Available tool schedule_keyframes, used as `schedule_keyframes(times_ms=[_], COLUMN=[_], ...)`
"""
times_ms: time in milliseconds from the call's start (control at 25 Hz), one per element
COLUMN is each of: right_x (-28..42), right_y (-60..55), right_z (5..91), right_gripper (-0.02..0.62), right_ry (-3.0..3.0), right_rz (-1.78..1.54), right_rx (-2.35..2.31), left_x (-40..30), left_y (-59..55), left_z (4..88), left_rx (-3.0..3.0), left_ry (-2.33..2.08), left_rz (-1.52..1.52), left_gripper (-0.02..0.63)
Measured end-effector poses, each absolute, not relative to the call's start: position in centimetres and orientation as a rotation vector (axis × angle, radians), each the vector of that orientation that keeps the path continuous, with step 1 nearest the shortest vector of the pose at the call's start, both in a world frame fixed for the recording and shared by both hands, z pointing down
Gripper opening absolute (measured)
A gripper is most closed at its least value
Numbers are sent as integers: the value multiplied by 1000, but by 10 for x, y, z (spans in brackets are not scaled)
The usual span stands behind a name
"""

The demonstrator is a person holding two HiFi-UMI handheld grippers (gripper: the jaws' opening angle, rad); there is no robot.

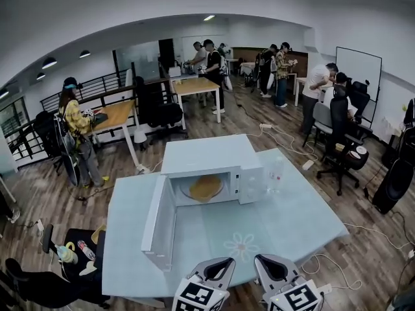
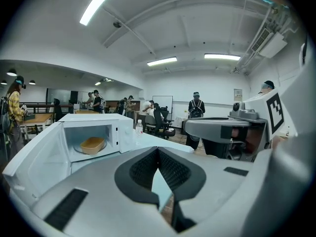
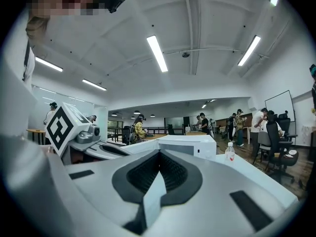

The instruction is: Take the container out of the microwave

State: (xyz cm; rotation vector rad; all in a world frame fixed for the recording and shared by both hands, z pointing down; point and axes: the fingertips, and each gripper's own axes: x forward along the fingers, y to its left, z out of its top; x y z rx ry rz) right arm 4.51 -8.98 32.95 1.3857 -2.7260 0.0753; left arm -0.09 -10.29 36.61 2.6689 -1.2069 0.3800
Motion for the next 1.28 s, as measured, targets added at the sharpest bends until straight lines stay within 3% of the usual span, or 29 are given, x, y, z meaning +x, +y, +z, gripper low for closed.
schedule_keyframes(times_ms=[1040,1280], right_x=[123,114], right_y=[-161,-196], right_z=[334,337], right_gripper=[9,11], right_ry=[-2724,-2709], right_rz=[158,127], right_rx=[1473,1444], left_x=[60,58], left_y=[-177,-211], left_z=[378,379], left_rx=[2669,2684], left_ry=[-1188,-1184], left_rz=[480,455], left_gripper=[14,14])
